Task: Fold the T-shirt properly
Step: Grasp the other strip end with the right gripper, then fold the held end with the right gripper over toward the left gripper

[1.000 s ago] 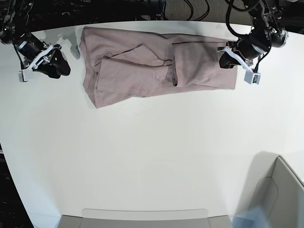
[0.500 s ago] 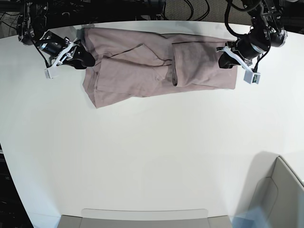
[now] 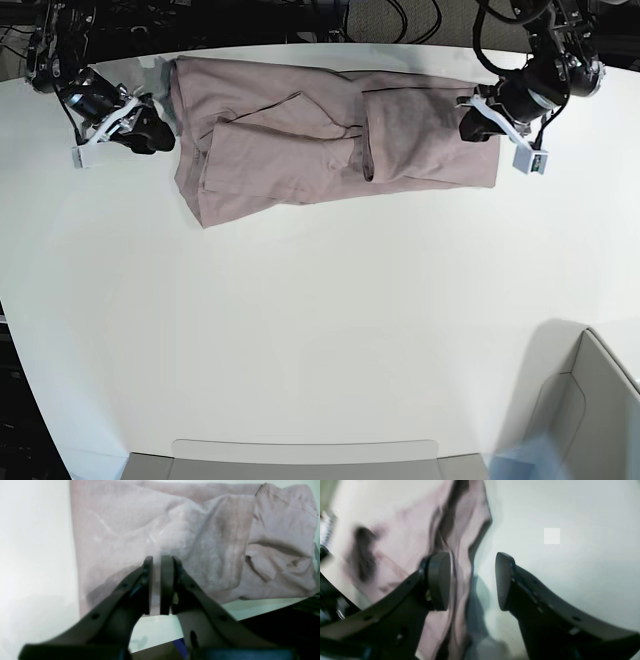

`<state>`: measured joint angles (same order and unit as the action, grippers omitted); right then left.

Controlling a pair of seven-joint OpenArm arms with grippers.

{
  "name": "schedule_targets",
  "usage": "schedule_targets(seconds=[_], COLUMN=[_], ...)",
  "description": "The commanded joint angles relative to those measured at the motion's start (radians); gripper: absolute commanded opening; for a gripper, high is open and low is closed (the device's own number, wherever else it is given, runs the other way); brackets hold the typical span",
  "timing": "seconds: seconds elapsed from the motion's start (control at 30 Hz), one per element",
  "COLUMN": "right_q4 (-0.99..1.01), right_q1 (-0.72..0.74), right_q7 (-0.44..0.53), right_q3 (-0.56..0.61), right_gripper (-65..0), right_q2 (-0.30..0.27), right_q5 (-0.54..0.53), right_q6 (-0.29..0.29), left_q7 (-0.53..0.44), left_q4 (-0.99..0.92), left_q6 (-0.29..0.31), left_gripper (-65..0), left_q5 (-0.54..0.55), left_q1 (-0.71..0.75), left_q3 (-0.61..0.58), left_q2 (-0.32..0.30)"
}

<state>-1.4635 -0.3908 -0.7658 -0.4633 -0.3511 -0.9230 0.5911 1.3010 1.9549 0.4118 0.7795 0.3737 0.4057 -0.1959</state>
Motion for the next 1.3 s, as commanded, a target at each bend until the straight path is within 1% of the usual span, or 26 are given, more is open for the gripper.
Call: schedule_targets(seconds=[0.0, 0.03, 0.1, 0.27, 0.37, 0.43, 0.53, 0.63, 0.7, 0.73, 0.77, 0.83, 0.87, 0.9, 1.0, 1.07, 1.1, 1.2, 1.27], right_q4=[-0.003, 0.014, 0.042, 0.028, 0.008, -0.003, -0.001, -0.003, -0.003, -0.003, -0.003, -0.003, -0.003, -0.003, -0.003, -0.010, -0.015, -0.030, -0.053], right_q1=[0.017, 0.031, 0.051, 0.056, 0.068, 0.072, 0.103, 0.123, 0.131, 0.134, 0.137, 0.152, 0.155, 0.157, 0.175, 0.189, 0.192, 0.214, 0.221], right_q7=[0.015, 0.015, 0.015, 0.004, -0.048, -0.059, -0.064, -0.064, -0.057, -0.057, -0.056, -0.054, -0.054, -0.054, -0.054, -0.054, -0.054, -0.057, -0.060], right_q3=[0.024, 0.047, 0.070, 0.079, 0.097, 0.097, 0.099, 0.119, 0.145, 0.159, 0.177, 0.206, 0.212, 0.212, 0.208, 0.199, 0.176, 0.085, 0.042], right_gripper=[-36.2, -36.2, -36.2, -36.2, -36.2, -36.2, -36.2, -36.4, -39.1, -41.8, -46.4, -57.5, -64.0, -65.0, -65.0, -65.0, -65.0, -65.0, -65.0], right_q2=[-0.009, -0.007, 0.020, 0.082, 0.096, 0.100, 0.120, 0.126, 0.126, 0.126, 0.126, 0.126, 0.126, 0.126, 0.120, 0.111, 0.097, 0.080, 0.056], right_q5=[-0.011, 0.006, 0.008, 0.000, -0.041, -0.057, -0.034, 0.028, 0.075, 0.100, 0.127, 0.172, 0.190, 0.201, 0.241, 0.266, 0.282, 0.345, 0.411], right_q6=[0.016, 0.016, 0.016, 0.016, 0.016, 0.016, 0.016, 0.016, 0.011, 0.002, -0.015, -0.053, -0.078, -0.101, -0.170, -0.201, -0.219, -0.285, -0.322], left_q7=[-0.013, -0.013, -0.013, -0.013, -0.013, -0.013, -0.013, -0.013, -0.013, -0.013, -0.013, -0.013, -0.013, -0.011, -0.011, -0.011, -0.011, -0.011, -0.011], left_q4=[0.016, 0.016, 0.016, 0.016, 0.018, 0.018, 0.018, 0.019, 0.021, 0.021, 0.021, 0.021, 0.021, 0.021, 0.022, 0.022, 0.022, 0.022, 0.022], left_q6=[0.003, 0.003, 0.003, 0.003, 0.003, 0.003, 0.003, 0.003, 0.003, 0.003, 0.003, 0.003, 0.003, 0.003, 0.003, 0.003, 0.003, 0.003, 0.003], left_gripper=[-59.9, -59.9, -59.9, -59.9, -59.9, -59.9, -59.9, -59.9, -59.9, -59.9, -59.9, -59.9, -59.9, -59.9, -59.9, -59.9, -59.9, -59.9, -59.9], left_q5=[0.014, 0.014, 0.014, 0.014, 0.014, 0.014, 0.014, 0.014, 0.014, 0.014, 0.014, 0.014, 0.014, 0.014, 0.016, 0.016, 0.016, 0.016, 0.016], left_q1=[-0.002, -0.002, -0.002, 0.014, 0.025, 0.026, 0.026, 0.026, 0.026, 0.026, 0.028, 0.028, 0.028, 0.028, 0.041, 0.052, 0.054, 0.054, 0.054], left_q3=[0.000, 0.000, 0.000, 0.006, 0.005, 0.002, 0.000, 0.000, 0.000, 0.000, 0.000, 0.000, 0.000, 0.000, 0.000, 0.002, 0.003, 0.005, 0.003], left_q2=[-0.003, -0.003, -0.003, -0.006, -0.006, -0.006, -0.003, -0.003, -0.006, -0.006, -0.006, -0.006, -0.006, -0.006, -0.006, -0.007, -0.007, -0.007, -0.007])
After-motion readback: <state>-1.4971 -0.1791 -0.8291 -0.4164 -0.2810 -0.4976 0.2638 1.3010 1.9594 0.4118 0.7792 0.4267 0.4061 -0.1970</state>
